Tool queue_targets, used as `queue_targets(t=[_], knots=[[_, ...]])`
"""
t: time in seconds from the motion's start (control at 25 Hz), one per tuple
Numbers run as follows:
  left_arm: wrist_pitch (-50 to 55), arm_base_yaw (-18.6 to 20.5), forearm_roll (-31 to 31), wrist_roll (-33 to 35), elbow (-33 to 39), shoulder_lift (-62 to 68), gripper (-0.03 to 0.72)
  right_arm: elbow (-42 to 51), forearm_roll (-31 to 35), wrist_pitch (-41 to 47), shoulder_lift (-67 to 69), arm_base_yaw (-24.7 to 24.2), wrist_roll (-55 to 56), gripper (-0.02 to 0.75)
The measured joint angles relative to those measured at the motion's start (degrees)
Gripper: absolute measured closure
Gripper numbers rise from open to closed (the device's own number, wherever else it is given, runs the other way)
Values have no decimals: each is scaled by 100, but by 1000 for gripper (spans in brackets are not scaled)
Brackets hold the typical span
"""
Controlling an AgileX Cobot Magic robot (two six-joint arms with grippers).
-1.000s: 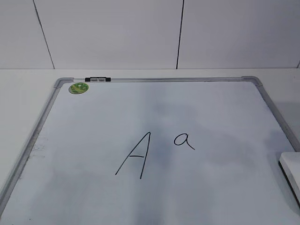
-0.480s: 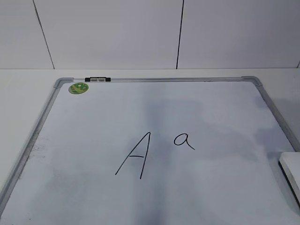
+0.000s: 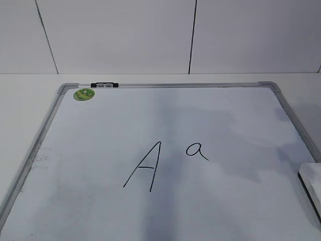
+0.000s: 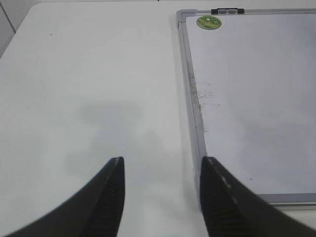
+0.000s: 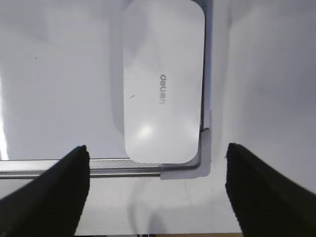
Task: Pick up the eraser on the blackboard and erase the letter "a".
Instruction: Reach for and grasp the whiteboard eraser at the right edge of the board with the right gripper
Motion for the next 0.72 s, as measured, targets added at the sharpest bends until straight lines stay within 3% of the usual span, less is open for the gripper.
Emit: queue_targets(t=[0.72], knots=[[0, 0, 0, 0, 0, 0, 317, -44, -75, -514, 1227, 0, 169, 61]])
